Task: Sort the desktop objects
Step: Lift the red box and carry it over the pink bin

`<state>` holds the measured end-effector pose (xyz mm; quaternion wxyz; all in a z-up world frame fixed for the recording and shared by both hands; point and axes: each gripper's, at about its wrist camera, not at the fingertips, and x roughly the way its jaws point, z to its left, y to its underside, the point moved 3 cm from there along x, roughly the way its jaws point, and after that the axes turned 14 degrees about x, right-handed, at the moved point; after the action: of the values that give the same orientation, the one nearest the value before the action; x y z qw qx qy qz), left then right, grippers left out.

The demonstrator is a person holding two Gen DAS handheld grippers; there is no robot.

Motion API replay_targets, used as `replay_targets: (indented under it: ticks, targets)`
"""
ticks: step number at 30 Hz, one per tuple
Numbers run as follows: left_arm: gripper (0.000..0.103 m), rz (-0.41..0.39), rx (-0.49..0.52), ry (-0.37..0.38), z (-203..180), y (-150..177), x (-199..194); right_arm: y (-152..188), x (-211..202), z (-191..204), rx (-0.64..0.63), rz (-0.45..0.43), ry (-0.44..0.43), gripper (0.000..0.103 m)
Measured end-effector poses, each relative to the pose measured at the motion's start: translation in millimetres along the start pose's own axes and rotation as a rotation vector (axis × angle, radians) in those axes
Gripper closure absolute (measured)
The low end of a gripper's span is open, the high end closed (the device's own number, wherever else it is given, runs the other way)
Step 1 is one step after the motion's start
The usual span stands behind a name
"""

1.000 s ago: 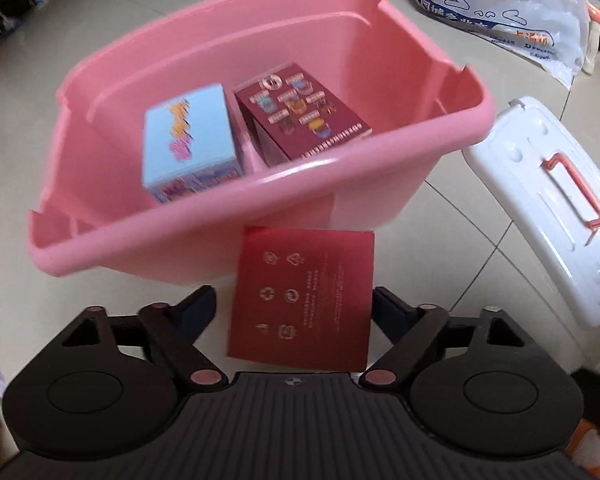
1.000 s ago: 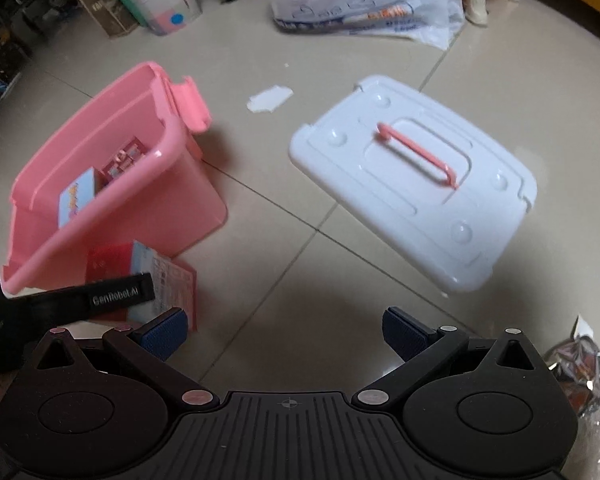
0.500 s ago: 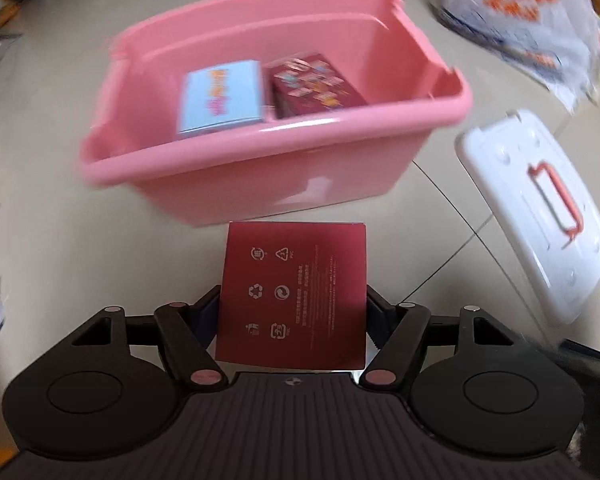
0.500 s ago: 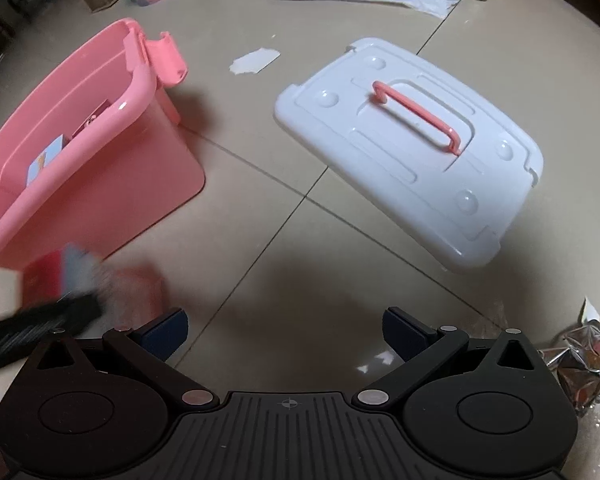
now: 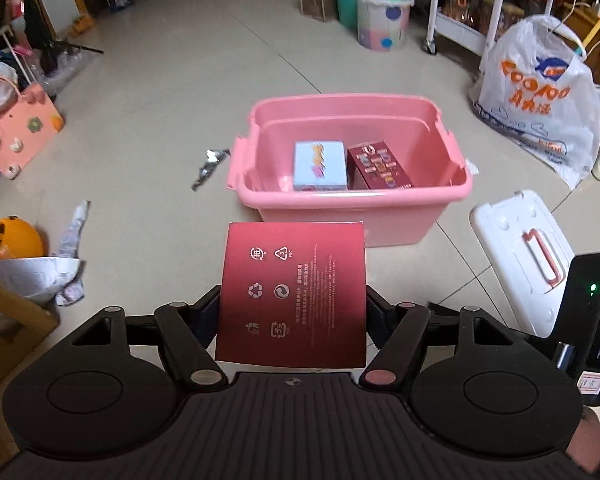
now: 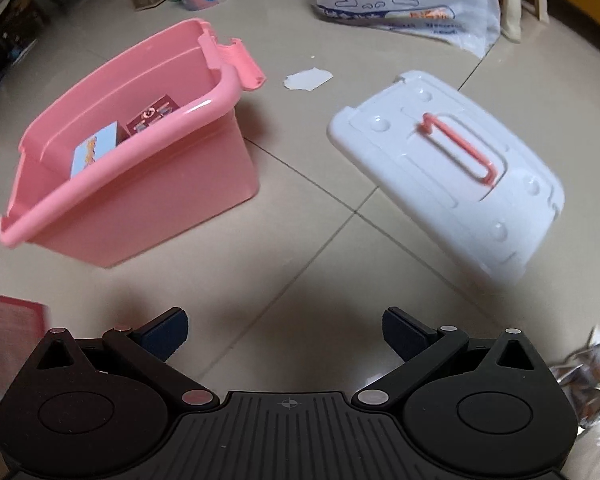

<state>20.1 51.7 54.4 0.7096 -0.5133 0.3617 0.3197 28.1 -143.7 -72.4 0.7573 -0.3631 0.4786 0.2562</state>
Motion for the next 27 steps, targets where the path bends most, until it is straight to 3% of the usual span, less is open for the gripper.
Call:
replay_targets:
  ticks: [6,14,22,27]
  targets:
    - [0.032,-0.048,0.010,0.001,2.3,-2.3,-18.7,-0.3,-9.8,-29.8,0.106,0.006,0.028,0.000]
    - [0.033,-0.040,-0.021,-0.007,7.8,-17.4,-12.8,0.7,-20.8,-29.9,0.053,0.006,-0.024,0.000]
    - [0.033,-0.134,-0.045,0.060,9.5,-86.7,5.1,-6.4,-12.0,-51.3,0.179,0.024,-0.020,0.000]
    - [0.033,-0.120,-0.043,0.096,2.1,-137.5,48.2,-9.1,-2.4,-59.5,0.233,0.039,-0.009,0.000]
